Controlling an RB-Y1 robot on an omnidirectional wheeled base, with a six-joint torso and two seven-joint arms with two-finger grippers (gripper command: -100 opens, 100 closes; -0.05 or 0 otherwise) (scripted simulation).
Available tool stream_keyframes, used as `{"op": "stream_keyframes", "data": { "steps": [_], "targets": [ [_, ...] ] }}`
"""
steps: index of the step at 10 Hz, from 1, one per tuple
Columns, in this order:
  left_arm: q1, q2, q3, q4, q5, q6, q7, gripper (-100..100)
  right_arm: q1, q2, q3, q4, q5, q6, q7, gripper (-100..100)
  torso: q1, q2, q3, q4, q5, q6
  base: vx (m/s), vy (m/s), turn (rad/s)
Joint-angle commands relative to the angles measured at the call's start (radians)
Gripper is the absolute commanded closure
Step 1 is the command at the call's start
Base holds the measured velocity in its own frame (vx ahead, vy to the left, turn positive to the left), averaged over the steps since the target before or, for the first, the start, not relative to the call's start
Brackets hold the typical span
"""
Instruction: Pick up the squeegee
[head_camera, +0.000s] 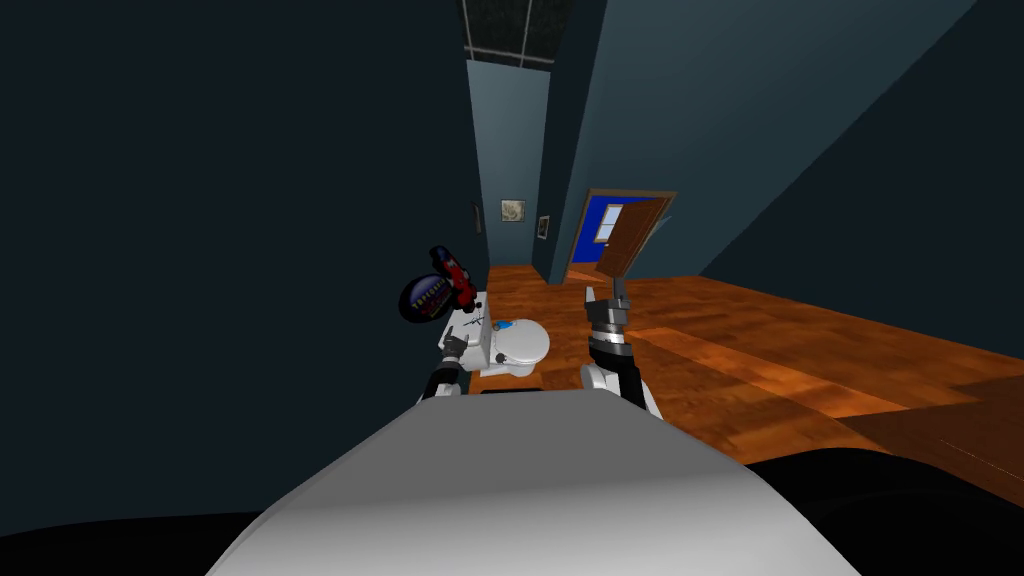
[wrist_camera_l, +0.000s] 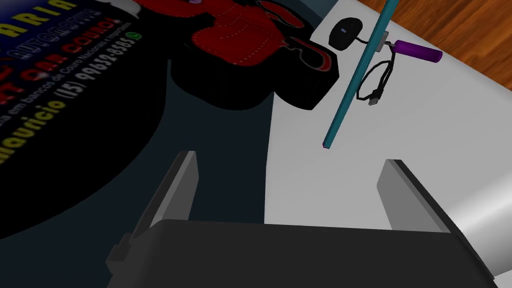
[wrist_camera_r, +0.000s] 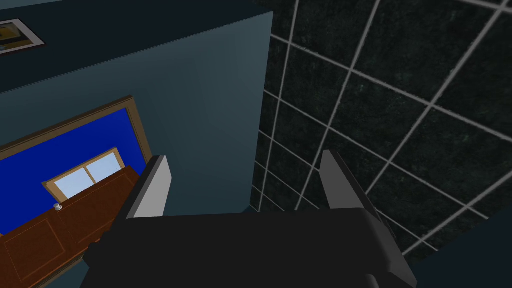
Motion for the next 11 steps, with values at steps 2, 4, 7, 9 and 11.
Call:
{"op": "stream_keyframes", "data": {
  "steps": [2,4,7,9,11],
  "targets": [
    [-0.015,-0.044,-0.048,0.015,-0.011,-0.010,-0.016,-100,0.000,0.000,0.000,0.000,0.000,0.000,0.000,0,-0.003,-0.002,-0.001,0.000,-0.001,0.000,0.075,-0.060,0.191],
    [-0.026,-0.086,-0.077,0.021,-0.016,-0.014,-0.026,-100,0.000,0.000,0.000,0.000,0.000,0.000,0.000,0,-0.003,-0.003,-0.002,-0.001,-0.001,0.000,0.074,-0.042,0.176],
    [-0.037,-0.090,-0.078,0.032,-0.015,-0.017,-0.024,0,0.000,0.000,0.000,0.000,0.000,0.000,0.000,0,0.001,0.000,0.000,0.000,0.000,0.001,0.028,-0.020,0.032],
    [-0.029,-0.084,-0.077,-0.014,-0.015,-0.014,-0.027,-100,0.000,0.000,0.000,0.000,0.000,0.000,0.000,0,0.002,0.003,0.001,0.000,0.000,0.000,-0.018,-0.007,0.022],
    [-0.023,-0.079,-0.076,-0.048,-0.014,-0.012,-0.029,-100,0.000,0.000,0.000,0.000,0.000,0.000,0.000,0,0.002,0.004,0.002,0.001,0.000,0.000,-0.022,-0.005,0.017]
  ]
}}
